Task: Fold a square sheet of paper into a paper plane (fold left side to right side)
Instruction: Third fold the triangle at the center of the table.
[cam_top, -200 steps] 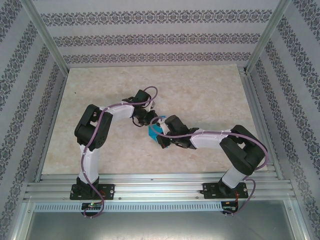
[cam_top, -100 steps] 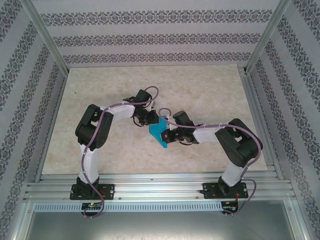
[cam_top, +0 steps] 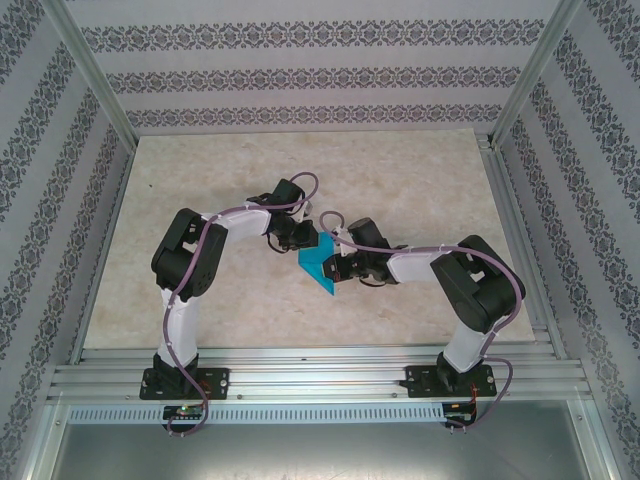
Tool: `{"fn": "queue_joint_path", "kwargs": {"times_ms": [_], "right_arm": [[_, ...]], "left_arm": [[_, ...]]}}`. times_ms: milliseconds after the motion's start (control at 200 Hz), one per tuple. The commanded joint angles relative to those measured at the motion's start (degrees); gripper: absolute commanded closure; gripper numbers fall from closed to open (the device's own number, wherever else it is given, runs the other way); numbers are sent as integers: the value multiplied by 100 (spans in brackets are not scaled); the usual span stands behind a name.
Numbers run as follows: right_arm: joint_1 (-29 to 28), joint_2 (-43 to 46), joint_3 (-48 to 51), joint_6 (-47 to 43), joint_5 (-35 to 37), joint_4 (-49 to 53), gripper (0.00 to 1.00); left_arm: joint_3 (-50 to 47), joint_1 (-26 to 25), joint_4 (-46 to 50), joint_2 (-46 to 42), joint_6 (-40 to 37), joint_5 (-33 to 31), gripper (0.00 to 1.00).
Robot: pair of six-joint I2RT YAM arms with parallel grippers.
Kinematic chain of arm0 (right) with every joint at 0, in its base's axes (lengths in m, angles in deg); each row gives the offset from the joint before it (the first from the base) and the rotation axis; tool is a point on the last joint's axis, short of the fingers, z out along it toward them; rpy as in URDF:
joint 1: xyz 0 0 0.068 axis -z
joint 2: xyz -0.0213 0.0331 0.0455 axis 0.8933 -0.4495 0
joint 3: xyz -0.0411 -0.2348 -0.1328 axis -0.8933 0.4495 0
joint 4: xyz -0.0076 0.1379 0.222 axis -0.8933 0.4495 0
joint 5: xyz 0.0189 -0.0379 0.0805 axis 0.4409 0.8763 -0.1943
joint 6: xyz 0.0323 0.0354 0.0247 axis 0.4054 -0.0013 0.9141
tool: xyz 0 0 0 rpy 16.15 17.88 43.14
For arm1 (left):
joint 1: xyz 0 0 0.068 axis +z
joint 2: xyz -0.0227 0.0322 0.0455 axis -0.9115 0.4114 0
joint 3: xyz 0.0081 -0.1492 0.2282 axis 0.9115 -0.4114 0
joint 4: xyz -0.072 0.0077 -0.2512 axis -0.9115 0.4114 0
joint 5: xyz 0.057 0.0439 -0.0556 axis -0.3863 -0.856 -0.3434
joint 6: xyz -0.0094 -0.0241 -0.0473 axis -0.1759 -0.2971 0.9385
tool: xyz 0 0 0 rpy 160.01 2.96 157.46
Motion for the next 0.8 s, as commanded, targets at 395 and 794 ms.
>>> {"fn": "queue_joint_path", "kwargs": {"times_ms": [395,794], "right_arm": [[87,-88,-34,10,-101,-36,100],[65,-52,200,212,62,-243,100]], "left_arm": [[86,-89,188,216,-122,-185,82],[86,-90,207,211,-123,-191,82]]}}
